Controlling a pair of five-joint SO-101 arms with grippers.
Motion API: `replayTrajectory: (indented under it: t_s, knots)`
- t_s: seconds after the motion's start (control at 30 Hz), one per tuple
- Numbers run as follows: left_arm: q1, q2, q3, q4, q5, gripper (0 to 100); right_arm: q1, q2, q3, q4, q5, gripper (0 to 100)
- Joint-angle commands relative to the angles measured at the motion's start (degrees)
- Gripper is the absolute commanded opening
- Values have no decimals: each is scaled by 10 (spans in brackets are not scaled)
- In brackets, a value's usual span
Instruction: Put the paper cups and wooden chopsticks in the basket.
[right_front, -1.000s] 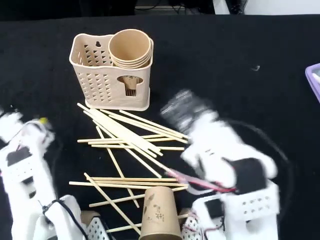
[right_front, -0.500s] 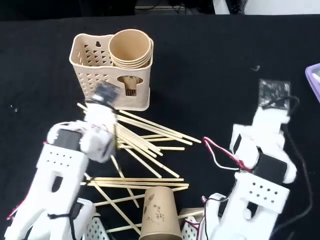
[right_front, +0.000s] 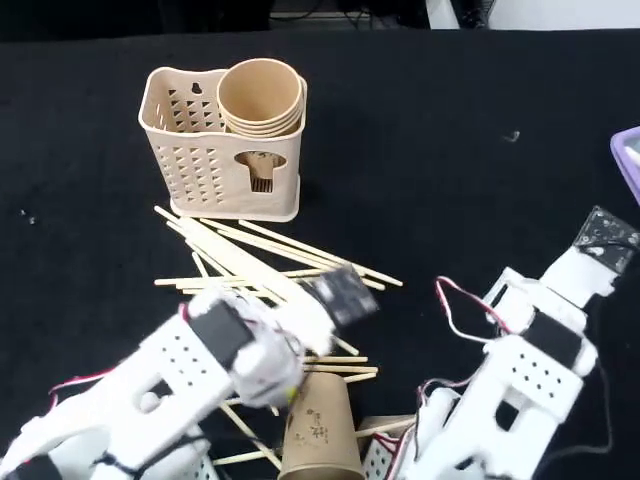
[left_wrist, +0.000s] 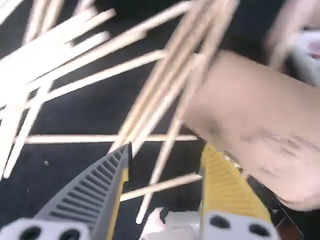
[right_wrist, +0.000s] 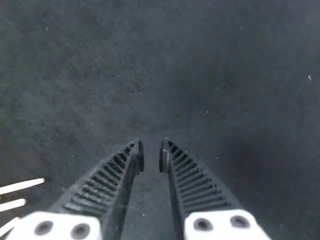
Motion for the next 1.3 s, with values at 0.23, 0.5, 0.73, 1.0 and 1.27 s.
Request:
replayTrajectory:
  t_s: [0.23, 0.5, 0.73, 1.0, 1.27]
  knots:
    - [187, -11, -162, 84, 50, 254, 60, 328, -166, -18, -7, 74]
    - [242, -11, -86, 38, 53, 254, 67, 474, -262, 0, -7, 74]
    - [247, -11, -75, -3, 80, 255, 74, 529, -298, 16, -7, 74]
    - [249, -11, -182, 99, 85, 255, 71, 531, -298, 14, -7, 74]
    - [313, -6, -153, 84, 212, 273, 71, 531, -298, 12, -7, 74]
